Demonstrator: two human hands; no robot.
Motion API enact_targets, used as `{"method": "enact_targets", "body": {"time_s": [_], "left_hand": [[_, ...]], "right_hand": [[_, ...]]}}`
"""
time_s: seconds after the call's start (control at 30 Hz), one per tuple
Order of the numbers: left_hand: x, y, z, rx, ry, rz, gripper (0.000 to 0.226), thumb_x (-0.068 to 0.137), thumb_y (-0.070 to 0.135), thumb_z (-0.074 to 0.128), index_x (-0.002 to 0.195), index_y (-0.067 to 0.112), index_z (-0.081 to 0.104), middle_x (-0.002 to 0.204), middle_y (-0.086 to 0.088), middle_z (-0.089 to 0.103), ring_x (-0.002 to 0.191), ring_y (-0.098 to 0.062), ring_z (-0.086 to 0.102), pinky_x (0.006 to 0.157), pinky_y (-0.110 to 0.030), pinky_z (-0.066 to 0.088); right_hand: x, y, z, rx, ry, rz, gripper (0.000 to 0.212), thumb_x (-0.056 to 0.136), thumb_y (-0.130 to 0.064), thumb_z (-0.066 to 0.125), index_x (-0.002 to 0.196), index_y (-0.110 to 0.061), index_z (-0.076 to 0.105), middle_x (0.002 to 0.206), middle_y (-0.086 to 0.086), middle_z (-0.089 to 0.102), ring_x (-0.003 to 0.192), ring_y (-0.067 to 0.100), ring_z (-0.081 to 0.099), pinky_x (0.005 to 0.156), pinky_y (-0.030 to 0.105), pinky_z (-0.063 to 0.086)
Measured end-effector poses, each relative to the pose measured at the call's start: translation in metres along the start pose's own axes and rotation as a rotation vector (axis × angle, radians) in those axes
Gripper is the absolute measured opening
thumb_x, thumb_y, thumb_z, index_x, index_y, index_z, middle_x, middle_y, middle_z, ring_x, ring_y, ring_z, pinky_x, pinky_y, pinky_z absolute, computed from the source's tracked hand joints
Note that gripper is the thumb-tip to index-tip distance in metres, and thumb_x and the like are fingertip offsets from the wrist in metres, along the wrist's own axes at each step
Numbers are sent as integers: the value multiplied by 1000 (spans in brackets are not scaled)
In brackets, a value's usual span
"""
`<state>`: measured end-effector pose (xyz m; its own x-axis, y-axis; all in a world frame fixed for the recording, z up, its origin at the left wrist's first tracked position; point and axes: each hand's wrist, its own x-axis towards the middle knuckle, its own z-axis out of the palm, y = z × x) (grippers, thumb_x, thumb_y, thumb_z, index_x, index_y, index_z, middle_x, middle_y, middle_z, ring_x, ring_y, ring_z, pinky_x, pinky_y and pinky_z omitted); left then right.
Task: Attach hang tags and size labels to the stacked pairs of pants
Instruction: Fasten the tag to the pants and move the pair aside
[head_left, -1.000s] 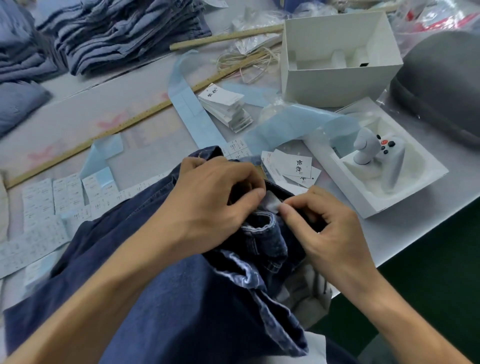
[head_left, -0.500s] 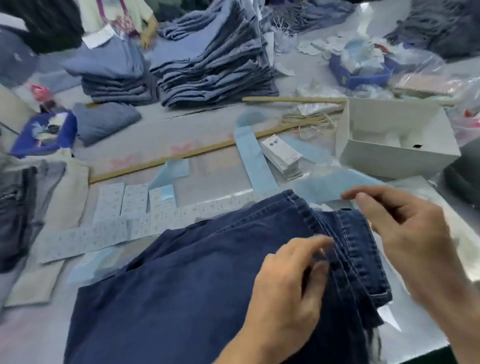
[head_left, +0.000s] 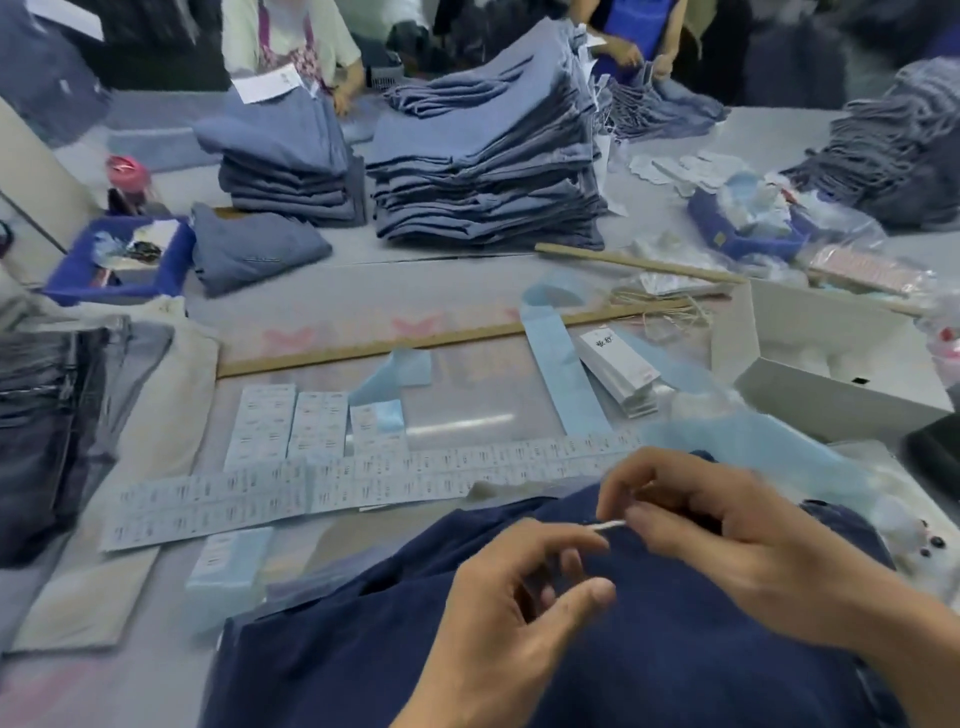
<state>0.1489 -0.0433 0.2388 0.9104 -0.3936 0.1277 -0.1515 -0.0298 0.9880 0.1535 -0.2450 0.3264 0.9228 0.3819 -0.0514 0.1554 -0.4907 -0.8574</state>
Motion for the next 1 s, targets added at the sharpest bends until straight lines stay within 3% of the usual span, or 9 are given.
{"method": "enact_targets", "body": {"time_s": [0.1, 0.23, 0.3, 0.4, 0.47, 0.53, 0.67, 0.83, 1.0], "left_hand": [[21, 0, -9, -44, -74, 13, 56, 84, 44, 76, 133, 52, 51, 100, 20, 68, 69, -3, 59, 61, -16, 44], [60, -4, 1, -167, -41, 44, 70, 90, 21, 73, 140, 56, 38, 106, 14, 72, 77, -12, 69, 66, -33, 59], [82, -11, 8, -62, 2, 93, 53, 93, 10, 67, 129, 48, 56, 101, 18, 73, 87, -7, 71, 71, -23, 57], [121, -27, 15, 40, 108, 19, 14, 99, 15, 65, 103, 24, 75, 85, 14, 74, 82, -7, 71, 72, -30, 60], [152, -35, 14, 62, 125, -54, 11, 99, 19, 65, 95, 19, 75, 79, 8, 73, 73, -10, 70, 70, -34, 60], [187, -40, 13, 147, 129, -88, 10, 100, 19, 65, 97, 17, 74, 79, 6, 73, 69, -9, 69, 68, -34, 61], [239, -56, 7, 240, 184, -151, 11, 100, 22, 65, 92, 22, 73, 71, 6, 73, 46, -11, 62, 46, -26, 53], [259, -94, -12, 404, 157, -225, 18, 98, 24, 68, 81, 29, 72, 64, 6, 69, 41, -8, 54, 41, -15, 41], [263, -131, -4, 514, -31, -351, 17, 96, 29, 69, 81, 34, 73, 68, 6, 70, 53, -9, 60, 50, -18, 46]], "right_hand": [[16, -4, 1, 17, -24, -11, 16, 101, -30, 53, 111, -27, 65, 69, 3, 54, 60, 17, 42, 56, 27, 34], [44, -1, -5, 29, -6, -4, 18, 101, -10, 53, 101, -23, 66, 79, -12, 69, 66, 1, 60, 65, 13, 46], [55, 6, -15, -19, -12, 6, 20, 101, -3, 55, 99, -19, 67, 85, -10, 71, 72, 3, 65, 67, 12, 47], [84, 28, -41, -74, 53, 37, 22, 100, -3, 57, 96, -20, 69, 66, -8, 62, 57, 3, 52, 58, 16, 41], [117, 45, -63, -94, 201, 59, 20, 99, -5, 58, 95, -19, 71, 57, -3, 52, 53, 13, 43, 53, 28, 35], [156, 64, -88, -193, 289, 89, 18, 98, -8, 59, 94, -19, 73, 57, 2, 54, 51, 14, 43, 51, 27, 35], [196, 112, -131, -456, 206, 188, 6, 92, -23, 71, 92, -26, 76, 63, -9, 70, 56, 1, 60, 59, 21, 45], [166, 191, -144, 51, 199, 246, 5, 91, -14, 75, 87, -15, 78, 74, 2, 76, 67, 17, 71, 67, 25, 56], [158, 248, -132, 89, 341, 346, 7, 87, -14, 79, 80, -13, 76, 70, 0, 76, 62, 15, 72, 65, 23, 54]]}}
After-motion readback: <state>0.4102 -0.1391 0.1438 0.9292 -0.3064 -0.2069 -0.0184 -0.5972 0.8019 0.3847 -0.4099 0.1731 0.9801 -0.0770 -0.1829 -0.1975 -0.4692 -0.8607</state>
